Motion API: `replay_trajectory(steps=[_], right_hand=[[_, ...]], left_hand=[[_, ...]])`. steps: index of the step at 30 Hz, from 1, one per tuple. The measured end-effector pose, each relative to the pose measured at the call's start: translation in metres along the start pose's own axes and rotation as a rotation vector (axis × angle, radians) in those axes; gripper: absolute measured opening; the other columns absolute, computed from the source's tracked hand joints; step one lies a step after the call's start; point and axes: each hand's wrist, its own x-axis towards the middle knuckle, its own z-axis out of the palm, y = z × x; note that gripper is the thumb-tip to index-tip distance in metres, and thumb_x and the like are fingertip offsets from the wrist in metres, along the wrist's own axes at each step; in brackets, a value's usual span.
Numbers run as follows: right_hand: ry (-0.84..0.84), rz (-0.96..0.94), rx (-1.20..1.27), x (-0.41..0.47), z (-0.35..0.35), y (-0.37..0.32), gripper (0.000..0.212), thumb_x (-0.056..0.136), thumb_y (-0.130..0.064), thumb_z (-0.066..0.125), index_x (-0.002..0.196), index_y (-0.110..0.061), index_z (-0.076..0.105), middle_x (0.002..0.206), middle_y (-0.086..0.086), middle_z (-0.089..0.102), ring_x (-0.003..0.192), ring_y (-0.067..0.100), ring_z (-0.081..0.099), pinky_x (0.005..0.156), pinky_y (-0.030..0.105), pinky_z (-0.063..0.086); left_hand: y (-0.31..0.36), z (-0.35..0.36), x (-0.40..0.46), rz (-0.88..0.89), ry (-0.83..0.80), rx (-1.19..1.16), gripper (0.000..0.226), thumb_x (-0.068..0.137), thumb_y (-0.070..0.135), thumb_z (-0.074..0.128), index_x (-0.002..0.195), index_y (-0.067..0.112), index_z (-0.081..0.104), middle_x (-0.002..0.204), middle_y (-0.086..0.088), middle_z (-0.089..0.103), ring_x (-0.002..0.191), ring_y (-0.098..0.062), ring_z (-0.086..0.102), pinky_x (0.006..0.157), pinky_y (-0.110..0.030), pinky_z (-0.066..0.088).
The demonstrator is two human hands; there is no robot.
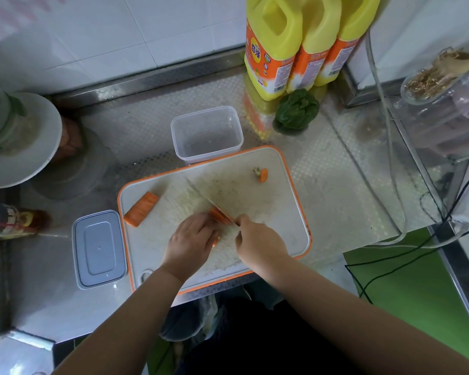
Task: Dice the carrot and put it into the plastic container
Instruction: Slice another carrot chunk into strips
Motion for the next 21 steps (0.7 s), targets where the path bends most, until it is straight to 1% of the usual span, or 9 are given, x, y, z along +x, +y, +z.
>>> replay_trajectory(steps=[2,4,6,8,10,13,15,17,21], right_hand=[[0.020,0.001,0.044,0.000,-0.003,0.002,0.022,0.097,-0.018,0.039,0.118,-0.016,0.045,0.066,-0.003,0.052,0.063,0.020,0.056,0.050,0.029,0.038],[0.025,-0.003,0.063,0.000,-0.003,0.003,0.021,0.097,-0.020,0.039,0.116,-0.016,0.046,0.066,-0.004,0.053,0.061,0.019,0.056,0.050,0.029,0.038],[0.004,-0.012,0.056,-0.001,-0.001,0.002,0.020,0.097,-0.020,0.040,0.116,-0.016,0.047,0.064,-0.005,0.051,0.061,0.019,0.055,0.050,0.028,0.037],[-0.019,-0.017,0.036,-0.003,0.002,0.000,0.022,0.097,-0.021,0.040,0.117,-0.016,0.047,0.064,-0.005,0.050,0.061,0.019,0.055,0.051,0.028,0.037],[-0.035,-0.008,0.031,-0.004,0.005,-0.001,0.024,0.097,-0.021,0.039,0.120,-0.017,0.046,0.064,-0.004,0.050,0.061,0.019,0.055,0.051,0.029,0.040],[-0.032,0.008,0.036,-0.003,0.007,-0.001,0.024,0.097,-0.019,0.039,0.120,-0.017,0.045,0.063,-0.004,0.051,0.055,0.016,0.052,0.047,0.028,0.038],[-0.014,0.019,0.034,-0.002,0.007,0.000,0.023,0.097,-0.019,0.039,0.118,-0.017,0.046,0.061,-0.004,0.050,0.053,0.015,0.050,0.045,0.027,0.034],[0.000,0.024,0.028,-0.001,0.006,0.000,0.022,0.097,-0.019,0.039,0.117,-0.016,0.047,0.061,-0.004,0.049,0.055,0.016,0.051,0.046,0.027,0.035],[0.016,0.023,0.015,0.001,0.007,0.001,0.021,0.097,-0.019,0.040,0.116,-0.016,0.048,0.060,-0.005,0.048,0.054,0.014,0.050,0.047,0.027,0.035]], left_hand=[[-0.008,-0.005,-0.007,-0.025,0.100,-0.006,0.020,0.091,0.019,0.057,0.094,0.006,0.072,0.103,-0.008,0.065,0.101,-0.024,0.059,0.092,-0.035,0.049],[-0.017,-0.010,-0.018,-0.070,0.178,0.003,0.015,0.090,0.014,0.062,0.096,0.003,0.070,0.102,-0.011,0.064,0.098,-0.028,0.059,0.088,-0.040,0.050],[-0.024,-0.012,-0.033,-0.109,0.175,0.019,0.019,0.090,0.016,0.062,0.104,0.003,0.066,0.107,-0.013,0.062,0.101,-0.031,0.058,0.087,-0.044,0.050],[-0.028,-0.014,-0.043,-0.163,0.079,0.007,0.035,0.091,0.026,0.059,0.119,0.006,0.061,0.121,-0.011,0.059,0.110,-0.031,0.055,0.094,-0.044,0.048],[-0.032,-0.018,-0.043,-0.200,-0.074,0.017,0.055,0.087,0.035,0.064,0.135,0.012,0.051,0.137,-0.006,0.052,0.121,-0.029,0.050,0.100,-0.045,0.044],[-0.042,-0.030,-0.025,-0.127,-0.280,0.101,0.079,0.077,0.043,0.074,0.145,0.020,0.042,0.149,0.002,0.042,0.127,-0.025,0.045,0.100,-0.048,0.043],[-0.050,-0.035,-0.010,-0.038,-0.357,0.130,0.079,0.074,0.043,0.078,0.142,0.022,0.044,0.145,0.001,0.047,0.122,-0.026,0.049,0.093,-0.048,0.049],[-0.057,-0.036,0.000,0.046,-0.389,0.149,0.075,0.069,0.038,0.084,0.135,0.021,0.053,0.134,-0.003,0.056,0.114,-0.028,0.053,0.086,-0.045,0.054],[-0.056,-0.036,0.005,0.115,-0.385,0.147,0.064,0.066,0.036,0.087,0.122,0.016,0.064,0.121,-0.008,0.064,0.107,-0.030,0.061,0.083,-0.042,0.055]])
